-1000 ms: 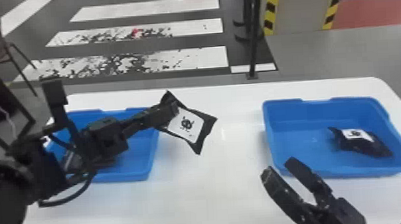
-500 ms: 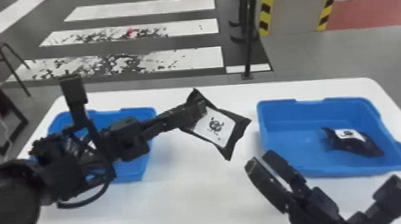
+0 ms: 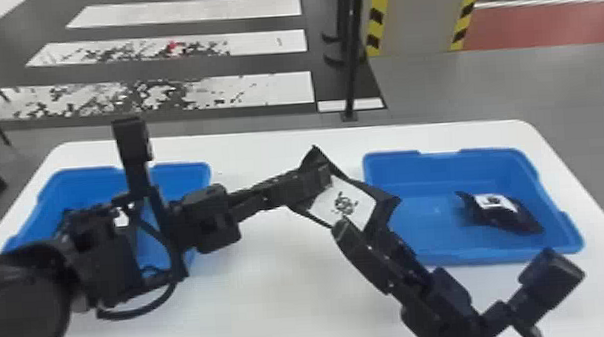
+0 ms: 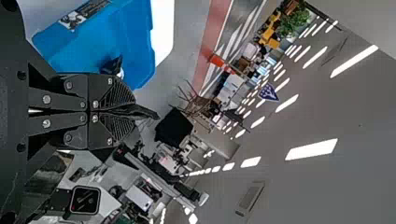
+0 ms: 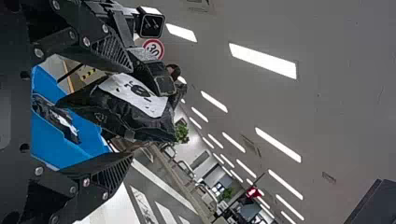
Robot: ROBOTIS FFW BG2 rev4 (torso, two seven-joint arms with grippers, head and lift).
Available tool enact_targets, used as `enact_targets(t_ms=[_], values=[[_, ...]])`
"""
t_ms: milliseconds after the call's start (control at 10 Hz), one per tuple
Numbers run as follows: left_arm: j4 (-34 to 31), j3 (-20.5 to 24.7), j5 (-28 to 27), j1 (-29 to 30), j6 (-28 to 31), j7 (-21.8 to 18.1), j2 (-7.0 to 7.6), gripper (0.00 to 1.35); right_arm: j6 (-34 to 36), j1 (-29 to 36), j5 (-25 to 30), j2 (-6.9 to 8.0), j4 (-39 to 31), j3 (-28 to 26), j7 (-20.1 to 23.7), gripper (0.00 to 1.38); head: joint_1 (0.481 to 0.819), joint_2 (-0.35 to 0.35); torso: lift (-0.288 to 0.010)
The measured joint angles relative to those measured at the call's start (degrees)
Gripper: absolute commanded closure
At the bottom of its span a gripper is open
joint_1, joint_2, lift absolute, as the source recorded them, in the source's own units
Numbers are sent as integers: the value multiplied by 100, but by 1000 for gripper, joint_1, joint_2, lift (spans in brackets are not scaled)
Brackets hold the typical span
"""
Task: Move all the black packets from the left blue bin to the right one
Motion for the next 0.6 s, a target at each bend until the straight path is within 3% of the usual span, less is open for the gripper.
enact_targets(t_ms=[100,300,400,500,600], values=[[59,-82,17,-28,-16,0,-5,1208,-20,-7,-66,0,49,1,0,1253,695,-28,-185],[106,-125,51,-51,-28,10,-6,1208,-390,-9,-201,-3,168,43,6,1282,695,-45,-185],[125,-125,76,-47,-40,39,-11,1131,-570,-9,-271,-5,202,80,8,1282,695,-48,-185],[133,-93,119,-1,-65,96,-38,822,-622,-11,-293,-11,197,102,8,1282,695,-49,-185],[142,-11,213,97,-119,147,-85,420,-631,-37,-324,-20,193,110,8,1282,695,-44,-185]])
